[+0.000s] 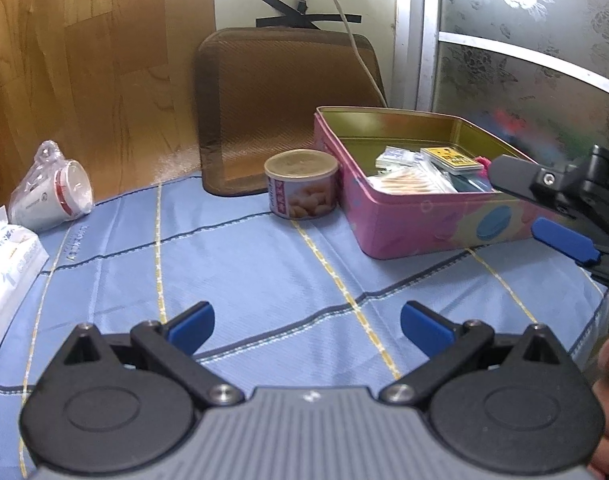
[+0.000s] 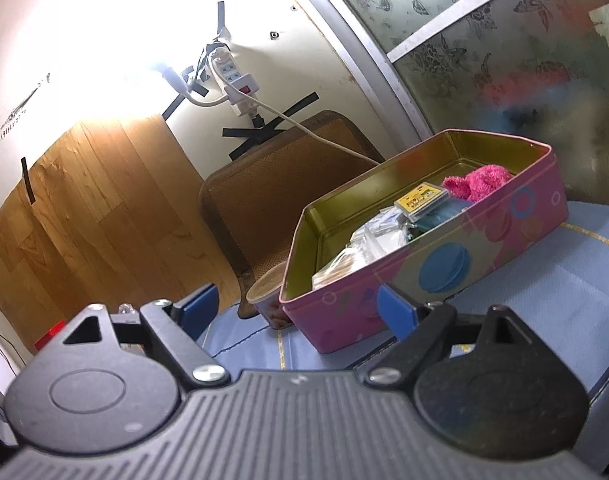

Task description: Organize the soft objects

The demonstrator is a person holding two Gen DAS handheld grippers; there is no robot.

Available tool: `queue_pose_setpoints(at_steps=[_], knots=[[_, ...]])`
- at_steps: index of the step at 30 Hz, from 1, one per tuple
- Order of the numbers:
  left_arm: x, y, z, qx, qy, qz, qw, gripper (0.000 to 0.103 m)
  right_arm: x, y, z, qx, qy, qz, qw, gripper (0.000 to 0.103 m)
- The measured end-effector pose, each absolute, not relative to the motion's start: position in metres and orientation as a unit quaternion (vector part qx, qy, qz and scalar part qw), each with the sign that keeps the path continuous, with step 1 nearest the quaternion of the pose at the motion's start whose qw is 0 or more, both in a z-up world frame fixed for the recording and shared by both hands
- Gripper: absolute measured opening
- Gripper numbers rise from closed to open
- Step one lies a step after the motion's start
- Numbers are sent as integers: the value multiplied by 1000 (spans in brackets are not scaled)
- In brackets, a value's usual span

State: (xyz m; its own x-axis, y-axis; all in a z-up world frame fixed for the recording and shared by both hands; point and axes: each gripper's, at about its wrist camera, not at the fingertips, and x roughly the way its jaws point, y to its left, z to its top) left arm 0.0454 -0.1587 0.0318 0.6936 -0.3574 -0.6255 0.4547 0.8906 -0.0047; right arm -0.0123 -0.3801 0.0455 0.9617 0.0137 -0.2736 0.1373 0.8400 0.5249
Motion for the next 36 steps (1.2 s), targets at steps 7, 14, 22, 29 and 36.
queue_pose_setpoints(at_steps=[7, 14, 22, 29, 36], knots=[[43, -165, 32, 79, 323, -224, 916, 103, -14, -383, 45, 285, 128, -38, 949, 89], [43, -168, 31, 87, 317, -219, 919, 103, -17, -380, 45, 273, 120, -44, 953, 90], [43, -171, 26, 104, 318, -215, 918, 103, -14, -381, 44, 276, 125, -44, 952, 91], [43, -169, 26, 100, 313, -209, 921, 103, -13, -381, 44, 276, 126, -45, 952, 91], [41, -168, 32, 108, 295, -196, 929, 103, -12, -380, 44, 274, 125, -44, 953, 91]])
